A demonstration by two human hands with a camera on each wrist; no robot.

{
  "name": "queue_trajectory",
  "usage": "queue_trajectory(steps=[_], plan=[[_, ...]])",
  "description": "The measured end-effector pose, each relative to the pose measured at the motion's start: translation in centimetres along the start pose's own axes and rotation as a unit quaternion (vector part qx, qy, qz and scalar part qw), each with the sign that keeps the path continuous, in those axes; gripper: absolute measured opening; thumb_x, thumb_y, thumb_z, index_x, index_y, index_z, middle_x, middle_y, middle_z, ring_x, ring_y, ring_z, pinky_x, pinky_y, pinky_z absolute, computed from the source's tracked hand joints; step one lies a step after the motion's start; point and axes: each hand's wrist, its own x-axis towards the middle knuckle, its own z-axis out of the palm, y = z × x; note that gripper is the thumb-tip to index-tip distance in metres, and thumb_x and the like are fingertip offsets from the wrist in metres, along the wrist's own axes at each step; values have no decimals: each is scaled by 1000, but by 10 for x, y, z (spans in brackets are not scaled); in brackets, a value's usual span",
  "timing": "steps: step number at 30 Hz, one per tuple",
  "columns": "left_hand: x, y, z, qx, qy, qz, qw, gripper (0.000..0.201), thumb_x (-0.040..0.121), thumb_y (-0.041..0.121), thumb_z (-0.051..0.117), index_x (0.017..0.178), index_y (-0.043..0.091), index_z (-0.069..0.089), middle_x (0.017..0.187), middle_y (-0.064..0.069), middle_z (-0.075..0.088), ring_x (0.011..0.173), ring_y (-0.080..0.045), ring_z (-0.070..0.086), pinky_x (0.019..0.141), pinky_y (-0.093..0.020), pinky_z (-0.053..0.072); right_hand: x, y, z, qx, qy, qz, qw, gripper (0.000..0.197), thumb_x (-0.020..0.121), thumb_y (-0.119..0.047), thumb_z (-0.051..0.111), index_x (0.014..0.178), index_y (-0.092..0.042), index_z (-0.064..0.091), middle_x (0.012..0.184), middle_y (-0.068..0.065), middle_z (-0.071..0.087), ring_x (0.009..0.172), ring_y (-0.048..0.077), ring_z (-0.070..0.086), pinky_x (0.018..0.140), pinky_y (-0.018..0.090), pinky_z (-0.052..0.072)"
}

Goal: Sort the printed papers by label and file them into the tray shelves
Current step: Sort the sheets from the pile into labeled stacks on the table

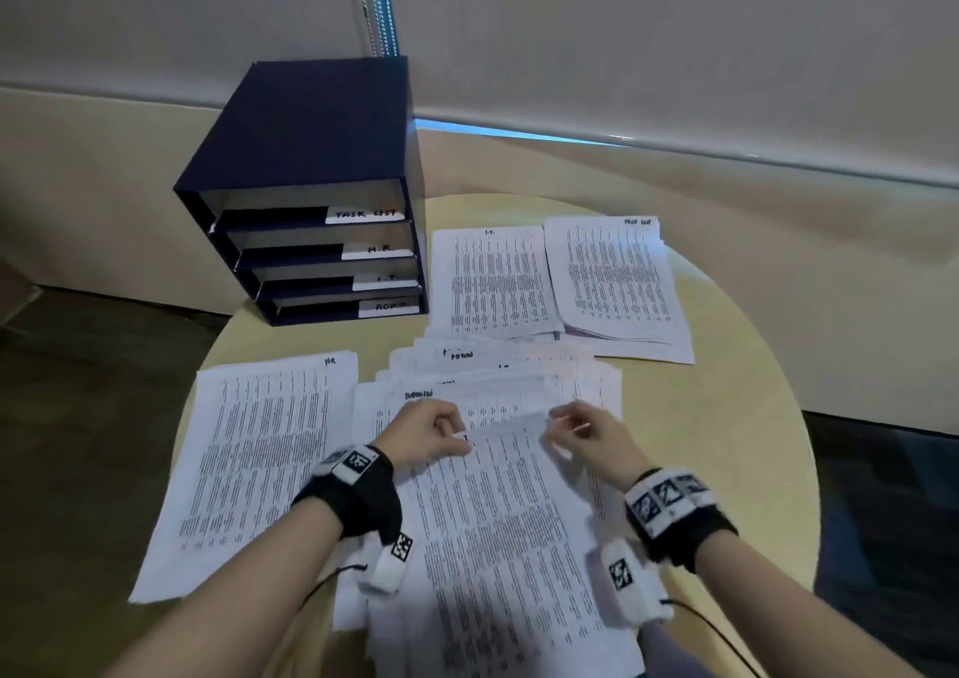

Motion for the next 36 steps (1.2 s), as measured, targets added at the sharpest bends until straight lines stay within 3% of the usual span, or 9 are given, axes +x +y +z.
queue_trajectory(steps=[9, 13, 16, 18, 23, 27, 30, 33, 36], plan=[[-5, 16, -6, 112, -22, 39, 993, 31, 98, 36, 50, 85, 13, 66, 83, -3, 66, 79, -14, 60, 79, -28, 44, -31, 1, 36, -25, 150, -43, 988, 5, 82, -13, 64, 85, -14, 60, 72, -3, 61, 62, 10, 55, 48, 13, 36], [-11, 4, -25, 122, -27, -28, 992, 35, 103, 24, 38, 80, 15, 63, 93, -4, 63, 83, -14, 53, 82, -29, 42, -46, 16, 27, -22, 121, -80, 989, 14, 86, -5, 61, 77, -16, 60, 72, -5, 65, 70, 10, 61, 64, 22, 49], [-21, -5, -38, 120, -36, -37, 991, 19, 98, 20, 53, 83, 18, 64, 103, -8, 67, 86, -13, 56, 86, -31, 46, -55, 33, 20, -4, 83, -82, 993, 32, 79, 11, 60, 71, -20, 63, 79, -5, 70, 84, 13, 65, 78, 29, 52], [-27, -6, -42, 145, -55, -33, 987, 4, 89, 18, 67, 91, 18, 64, 96, -1, 63, 85, -11, 56, 79, -23, 44, -60, 39, 18, 4, 79, -87, 993, 34, 76, 13, 61, 70, -21, 62, 79, -3, 70, 84, 15, 65, 77, 31, 51], [-31, -8, -34, 206, -7, 10, 978, 22, 73, 7, 80, 86, 14, 64, 72, 3, 59, 60, -5, 52, 52, -7, 39, -66, 42, 23, 8, 81, -107, 991, 22, 89, -2, 55, 78, -22, 61, 80, -2, 67, 81, 17, 63, 77, 36, 54], [-32, -6, -32, 254, 27, 60, 965, 17, 75, 7, 77, 81, 15, 63, 66, 6, 59, 61, -5, 54, 60, -15, 43, -64, 35, 31, 14, 83, -97, 992, 17, 93, -15, 53, 80, -20, 62, 81, 0, 65, 80, 16, 61, 80, 42, 53], [-36, -4, -32, 276, 37, 89, 956, 12, 81, 17, 75, 79, 17, 63, 73, 2, 66, 67, -5, 57, 67, -22, 46, -58, 36, 35, -16, 88, -86, 992, 22, 87, -11, 60, 75, -28, 61, 103, -1, 58, 101, 19, 55, 95, 45, 46], [-41, -5, -34, 205, -9, 101, 973, 15, 82, 20, 75, 76, 19, 61, 91, 0, 70, 82, -10, 67, 81, -27, 52, -55, 35, 37, -12, 79, -85, 993, 25, 84, -11, 65, 72, -32, 64, 127, 0, 50, 119, 21, 48, 102, 46, 40], [-45, -4, -37, 162, -84, 64, 981, 21, 79, 18, 77, 69, 30, 63, 112, -7, 68, 108, -21, 63, 98, -33, 45, -55, 29, 39, 42, 67, -84, 993, 21, 80, -8, 69, 76, -29, 68, 117, 0, 62, 106, 20, 59, 97, 46, 46]])
